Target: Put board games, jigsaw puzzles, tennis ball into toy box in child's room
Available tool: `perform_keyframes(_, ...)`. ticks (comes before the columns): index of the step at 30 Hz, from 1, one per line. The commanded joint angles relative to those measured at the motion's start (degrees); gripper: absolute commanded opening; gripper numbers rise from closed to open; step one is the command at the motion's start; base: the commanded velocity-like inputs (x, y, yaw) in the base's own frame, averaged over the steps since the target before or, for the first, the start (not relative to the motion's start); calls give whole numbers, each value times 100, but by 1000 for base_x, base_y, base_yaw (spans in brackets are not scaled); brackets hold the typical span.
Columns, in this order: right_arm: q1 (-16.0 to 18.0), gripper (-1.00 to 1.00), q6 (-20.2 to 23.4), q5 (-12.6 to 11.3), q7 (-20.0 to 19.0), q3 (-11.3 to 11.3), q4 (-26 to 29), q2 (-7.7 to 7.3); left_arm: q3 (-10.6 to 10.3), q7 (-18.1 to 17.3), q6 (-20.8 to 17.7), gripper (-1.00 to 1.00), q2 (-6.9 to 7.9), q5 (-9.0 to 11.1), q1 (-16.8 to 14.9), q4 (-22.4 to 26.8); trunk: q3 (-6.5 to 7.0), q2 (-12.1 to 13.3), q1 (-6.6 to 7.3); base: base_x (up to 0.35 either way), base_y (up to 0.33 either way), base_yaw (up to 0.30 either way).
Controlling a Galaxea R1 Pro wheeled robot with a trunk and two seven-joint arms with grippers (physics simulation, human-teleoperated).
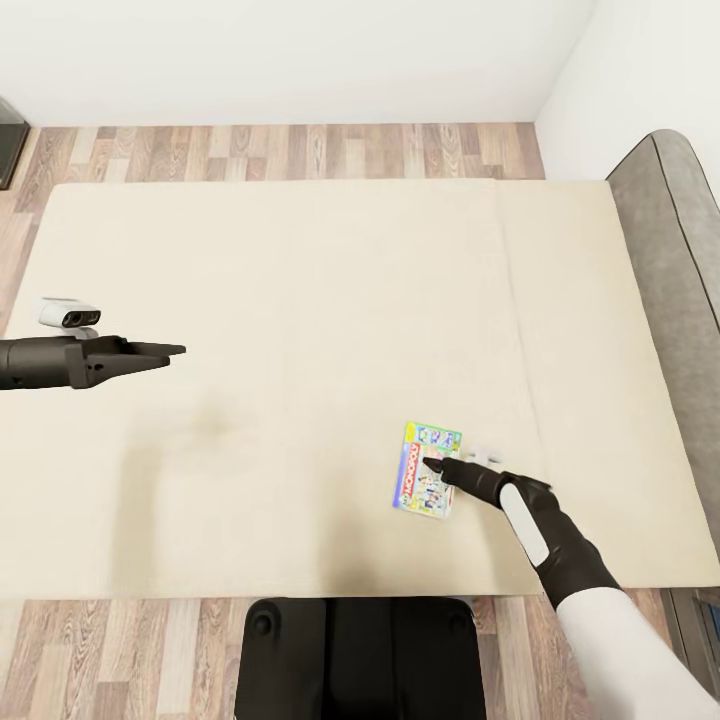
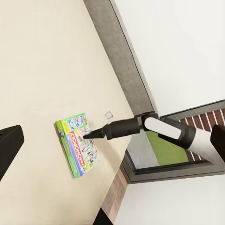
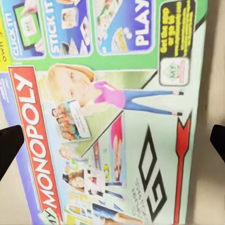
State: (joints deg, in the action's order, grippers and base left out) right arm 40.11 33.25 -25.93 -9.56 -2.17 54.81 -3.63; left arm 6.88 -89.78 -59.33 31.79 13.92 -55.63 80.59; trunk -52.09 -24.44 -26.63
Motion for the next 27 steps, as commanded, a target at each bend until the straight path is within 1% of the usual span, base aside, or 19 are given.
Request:
perform_keyframes(1,2,100,22,44,-7,-6,3,17,-2,-22,-61,100,2,-3,-2,0,-6,-8,-3,0,0,0)
perform_keyframes(2,3,100,23,104,-8,-5,-3,55,-2,-22,-61,100,2,-1,-2,0,-6,-8,-3,0,0,0)
perform_keyframes(6,5,100,23,185,-10,-4,-11,142,-2,-22,-61,100,2,-2,-1,0,-6,-8,-3,0,0,0)
perform_keyframes(13,13,100,23,211,-12,-3,-14,213,-2,-22,-61,100,1,3,-1,0,-6,-8,-3,0,0,0)
perform_keyframes(20,17,100,28,205,-19,-3,12,237,-2,-22,-61,100,-1,5,-1,0,-6,-8,-3,0,0,0)
perform_keyframes(27,91,100,25,202,-19,-3,20,239,-2,-22,-61,100,-3,5,-1,0,-6,-8,-3,0,0,0)
